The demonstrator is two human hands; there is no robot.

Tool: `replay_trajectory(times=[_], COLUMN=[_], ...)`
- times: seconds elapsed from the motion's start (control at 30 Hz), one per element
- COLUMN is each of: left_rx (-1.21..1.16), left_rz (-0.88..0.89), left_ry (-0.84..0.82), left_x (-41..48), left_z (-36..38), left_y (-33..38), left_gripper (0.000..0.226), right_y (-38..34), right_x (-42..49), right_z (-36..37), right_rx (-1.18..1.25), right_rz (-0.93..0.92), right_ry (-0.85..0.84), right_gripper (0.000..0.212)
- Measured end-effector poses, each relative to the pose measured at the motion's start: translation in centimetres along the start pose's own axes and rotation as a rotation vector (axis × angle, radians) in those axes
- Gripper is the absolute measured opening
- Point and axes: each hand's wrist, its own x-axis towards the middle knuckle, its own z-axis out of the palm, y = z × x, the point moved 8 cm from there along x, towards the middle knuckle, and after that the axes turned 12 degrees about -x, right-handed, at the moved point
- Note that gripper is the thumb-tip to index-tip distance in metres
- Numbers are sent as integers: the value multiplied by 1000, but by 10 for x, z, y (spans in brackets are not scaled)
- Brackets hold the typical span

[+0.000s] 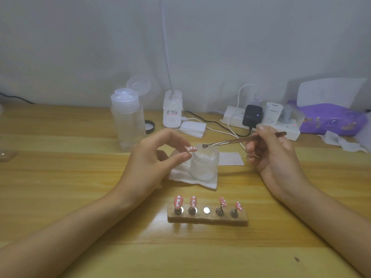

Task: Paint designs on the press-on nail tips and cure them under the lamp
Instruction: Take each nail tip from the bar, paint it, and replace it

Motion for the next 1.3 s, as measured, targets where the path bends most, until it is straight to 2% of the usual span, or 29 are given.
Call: replay_trajectory(times=[0.23, 0.5, 0.63, 0.77, 0.9, 1.03, 1.2, 1.3], left_rx=[10, 30, 64, 102, 107, 115, 96, 112], left_rz=[-10, 17, 36, 74, 85, 94, 85, 91], left_ry=[-3, -27, -23, -23, -25, -26, -27, -30], left_x=[0, 1, 0, -1, 0, -1, 0, 0], left_z=[0, 2, 2, 2, 1, 2, 2, 3], left_y=[-4, -3, -3, 1, 1, 2, 0, 1], left_gripper=[19, 14, 14, 14, 15, 15, 16, 14], right_y=[-1, -5, -3, -6, -4, -7, -4, -6], right_x=[0, -3, -2, -3, -1, -3, -1, -2], right_z=[3, 11, 5, 9, 8, 10, 6, 7], right_rx=[-23, -105, -104, -103, -126, -109, -119, -103], right_rz=[-17, -68, -50, -83, -74, -96, -74, -84], right_ry=[-35, -107, -59, -96, -82, -102, -57, -75], right_gripper=[24, 23, 37, 25, 33, 25, 30, 26])
